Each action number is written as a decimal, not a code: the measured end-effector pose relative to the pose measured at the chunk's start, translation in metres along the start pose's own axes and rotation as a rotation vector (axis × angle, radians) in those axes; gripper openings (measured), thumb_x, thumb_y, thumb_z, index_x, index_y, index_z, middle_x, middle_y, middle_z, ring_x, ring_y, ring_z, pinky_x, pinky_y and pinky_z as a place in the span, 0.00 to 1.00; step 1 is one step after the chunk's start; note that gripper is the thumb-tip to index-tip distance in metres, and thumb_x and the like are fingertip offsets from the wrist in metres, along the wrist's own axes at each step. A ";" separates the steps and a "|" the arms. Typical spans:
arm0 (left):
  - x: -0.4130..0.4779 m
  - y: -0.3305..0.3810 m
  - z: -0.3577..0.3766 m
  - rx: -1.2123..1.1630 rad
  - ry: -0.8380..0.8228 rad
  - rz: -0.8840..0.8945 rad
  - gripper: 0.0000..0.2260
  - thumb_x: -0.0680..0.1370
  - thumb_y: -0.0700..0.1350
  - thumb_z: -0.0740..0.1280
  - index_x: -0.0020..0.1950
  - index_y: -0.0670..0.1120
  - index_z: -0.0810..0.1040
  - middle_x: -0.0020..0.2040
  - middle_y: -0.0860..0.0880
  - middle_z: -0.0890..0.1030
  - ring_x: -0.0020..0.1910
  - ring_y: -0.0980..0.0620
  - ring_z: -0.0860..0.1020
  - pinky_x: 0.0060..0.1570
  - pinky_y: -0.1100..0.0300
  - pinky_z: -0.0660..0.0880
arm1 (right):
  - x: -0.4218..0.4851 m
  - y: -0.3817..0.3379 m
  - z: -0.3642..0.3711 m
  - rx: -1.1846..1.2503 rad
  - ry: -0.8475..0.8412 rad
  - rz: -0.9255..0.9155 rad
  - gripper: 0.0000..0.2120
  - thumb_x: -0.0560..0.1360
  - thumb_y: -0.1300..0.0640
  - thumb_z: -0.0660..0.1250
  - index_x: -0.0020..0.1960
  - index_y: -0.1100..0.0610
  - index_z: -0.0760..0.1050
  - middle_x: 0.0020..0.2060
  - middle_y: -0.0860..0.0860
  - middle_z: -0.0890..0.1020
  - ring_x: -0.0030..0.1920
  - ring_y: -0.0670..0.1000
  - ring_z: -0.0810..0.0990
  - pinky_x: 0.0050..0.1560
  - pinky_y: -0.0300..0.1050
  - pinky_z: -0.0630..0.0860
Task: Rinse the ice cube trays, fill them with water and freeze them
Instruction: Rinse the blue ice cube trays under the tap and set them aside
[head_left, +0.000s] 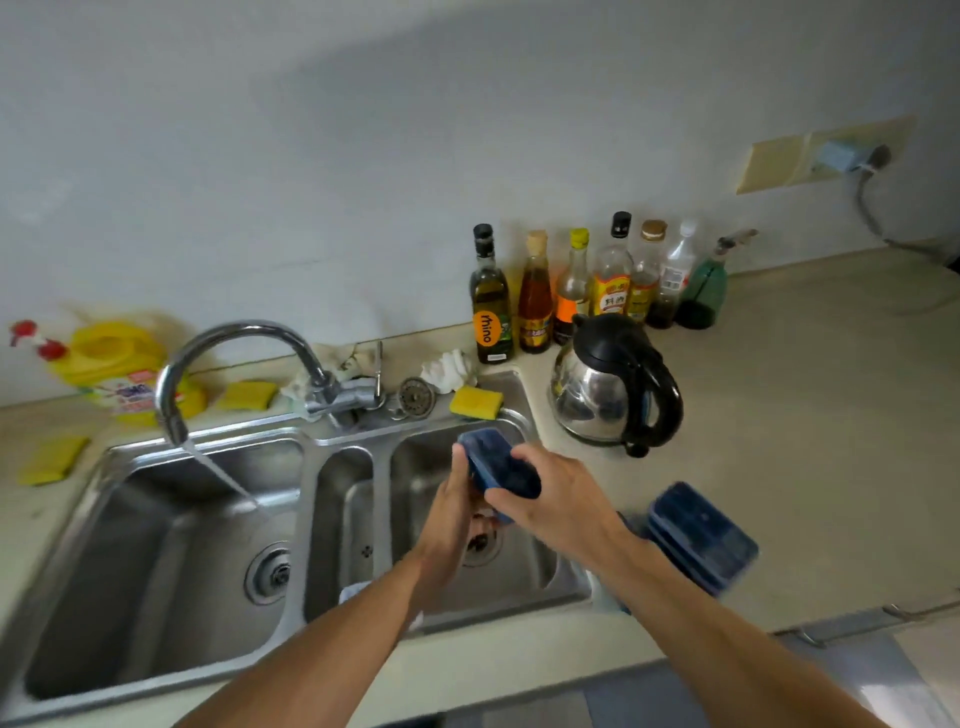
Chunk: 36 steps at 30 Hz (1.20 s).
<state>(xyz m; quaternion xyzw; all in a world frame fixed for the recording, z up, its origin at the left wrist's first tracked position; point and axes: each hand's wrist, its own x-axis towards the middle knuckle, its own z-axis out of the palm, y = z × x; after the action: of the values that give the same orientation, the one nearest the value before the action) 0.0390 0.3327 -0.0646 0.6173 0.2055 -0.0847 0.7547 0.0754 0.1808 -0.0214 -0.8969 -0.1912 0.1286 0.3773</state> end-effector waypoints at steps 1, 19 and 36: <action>-0.001 0.003 -0.016 -0.037 0.041 -0.003 0.30 0.73 0.76 0.54 0.56 0.59 0.85 0.55 0.46 0.86 0.56 0.46 0.85 0.49 0.51 0.82 | 0.007 -0.013 0.015 0.009 -0.005 -0.006 0.26 0.71 0.37 0.71 0.64 0.48 0.74 0.52 0.44 0.83 0.50 0.43 0.81 0.52 0.42 0.80; 0.030 0.022 -0.372 -0.034 0.283 -0.303 0.31 0.79 0.70 0.55 0.58 0.46 0.81 0.51 0.38 0.85 0.48 0.38 0.85 0.38 0.47 0.83 | 0.145 -0.217 0.302 0.193 -0.292 0.193 0.20 0.74 0.34 0.67 0.58 0.46 0.75 0.43 0.42 0.81 0.37 0.42 0.83 0.33 0.33 0.75; 0.091 0.037 -0.404 0.015 0.119 -0.351 0.26 0.84 0.61 0.57 0.61 0.38 0.78 0.54 0.31 0.83 0.53 0.31 0.83 0.49 0.39 0.81 | 0.187 -0.217 0.328 0.377 -0.200 0.444 0.15 0.77 0.38 0.65 0.55 0.47 0.74 0.40 0.52 0.85 0.28 0.49 0.82 0.25 0.41 0.74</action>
<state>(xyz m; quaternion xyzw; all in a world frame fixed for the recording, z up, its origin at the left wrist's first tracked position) 0.0518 0.7427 -0.1306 0.5814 0.3536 -0.1801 0.7103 0.0660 0.6080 -0.1035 -0.8139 0.0007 0.3287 0.4791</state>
